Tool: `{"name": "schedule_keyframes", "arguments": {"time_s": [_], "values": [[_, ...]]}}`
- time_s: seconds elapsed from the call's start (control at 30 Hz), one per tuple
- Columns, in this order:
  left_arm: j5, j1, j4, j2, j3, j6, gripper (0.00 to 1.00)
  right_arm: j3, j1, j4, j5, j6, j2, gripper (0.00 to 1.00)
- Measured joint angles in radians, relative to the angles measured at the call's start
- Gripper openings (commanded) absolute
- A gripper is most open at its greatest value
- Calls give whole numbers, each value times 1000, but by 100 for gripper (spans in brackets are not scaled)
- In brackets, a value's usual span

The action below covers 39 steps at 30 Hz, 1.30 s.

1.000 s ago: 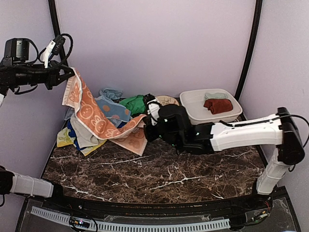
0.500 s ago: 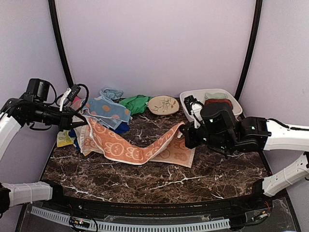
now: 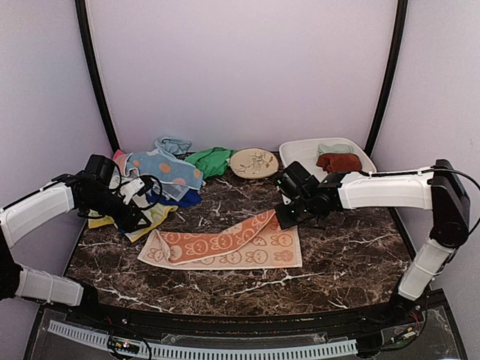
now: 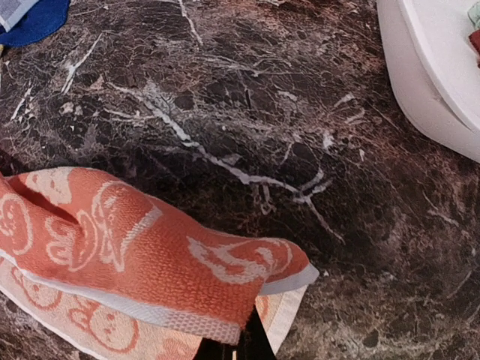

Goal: Roll the towels
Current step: Flatten out the towel at the center of the board.

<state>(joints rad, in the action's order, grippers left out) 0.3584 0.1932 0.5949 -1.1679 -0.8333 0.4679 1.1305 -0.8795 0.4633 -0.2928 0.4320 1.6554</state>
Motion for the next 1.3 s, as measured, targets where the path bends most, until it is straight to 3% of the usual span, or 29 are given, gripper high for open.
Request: {"name": "schedule_keyframes", "arguments": {"time_s": [0.1,0.2,0.47,0.73,0.93,1.1,1.3], "values": [[-37,3,-29,-45,-1,130,78,47,29,-14,39,-20,63,0],[-39,33,3,-91,-26,264,78,86,38,-22,73,-38,109,0],[-44,278,92,-174,-63,522,72,104,60,-34,126,-55,159,0],[-58,302,153,-244,-67,686,68,104,84,-37,148,-54,159,0],[-88,351,154,-277,-71,747,49,104,84,-37,166,-53,159,0],[-119,361,140,-289,-71,777,18,104,85,-37,167,-53,159,0],[-137,362,133,-291,-71,788,14,104,89,-35,170,-53,158,0]]}}
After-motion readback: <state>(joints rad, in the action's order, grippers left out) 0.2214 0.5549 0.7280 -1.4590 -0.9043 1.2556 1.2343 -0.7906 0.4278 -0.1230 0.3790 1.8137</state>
